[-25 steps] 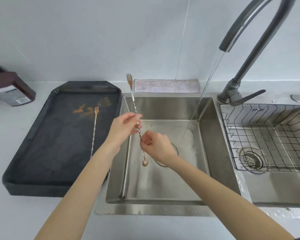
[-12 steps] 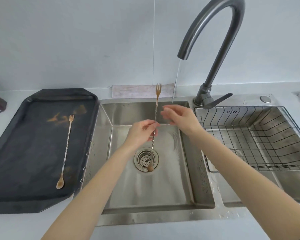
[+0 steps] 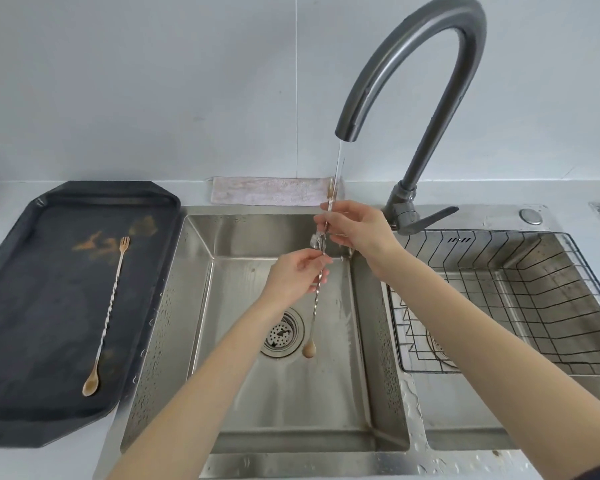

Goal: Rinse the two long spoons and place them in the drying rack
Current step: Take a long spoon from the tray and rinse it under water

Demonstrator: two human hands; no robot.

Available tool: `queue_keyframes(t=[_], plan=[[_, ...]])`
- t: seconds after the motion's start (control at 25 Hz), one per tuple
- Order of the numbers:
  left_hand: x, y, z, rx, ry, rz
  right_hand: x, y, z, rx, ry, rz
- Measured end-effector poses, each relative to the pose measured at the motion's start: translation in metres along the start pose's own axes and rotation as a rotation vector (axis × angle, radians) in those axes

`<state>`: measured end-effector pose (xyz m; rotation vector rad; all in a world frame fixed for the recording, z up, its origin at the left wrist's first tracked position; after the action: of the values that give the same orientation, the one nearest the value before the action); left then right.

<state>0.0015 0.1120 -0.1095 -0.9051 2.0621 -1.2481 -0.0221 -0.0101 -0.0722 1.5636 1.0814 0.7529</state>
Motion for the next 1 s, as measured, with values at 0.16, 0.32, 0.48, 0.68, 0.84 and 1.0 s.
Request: queue_keyframes(t=[0.16, 0.32, 0.48, 0.68, 0.84, 1.0], plan=[[0.004, 0.003, -0.002, -0.032, 0.011, -0.027, -0.003, 0.001, 0.003, 0.005, 0.003, 0.031], [0.003, 0.007, -0.002, -0.032, 0.046, 0.007, -0.006, 0.003, 0.001, -0.01, -0.01, 0.076], [0.004, 0.008, -0.002, -0.035, 0.053, 0.041, -0.01, 0.003, 0.002, 0.011, -0.031, 0.099], [0.003, 0.005, -0.003, -0.053, 0.071, 0.004, -0.008, 0.008, 0.006, -0.012, -0.04, 0.097], [0.0, 0.001, -0.004, -0.051, 0.058, 0.003, -0.009, 0.013, 0.008, -0.058, -0.065, 0.117], [0.001, 0.002, -0.004, -0.052, 0.059, -0.009, -0.007, 0.018, 0.009, -0.074, -0.035, 0.181]])
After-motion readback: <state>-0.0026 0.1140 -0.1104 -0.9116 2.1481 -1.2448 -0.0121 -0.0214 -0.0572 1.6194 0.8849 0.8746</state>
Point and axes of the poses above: each hand's wrist, its own z-axis towards the middle knuckle, its own x-axis out of the palm, y = z × x, the point moved 1 cm from there along z, towards the middle knuckle, and after that the axes turned 2 degrees about -x, right-handed, at the moved point
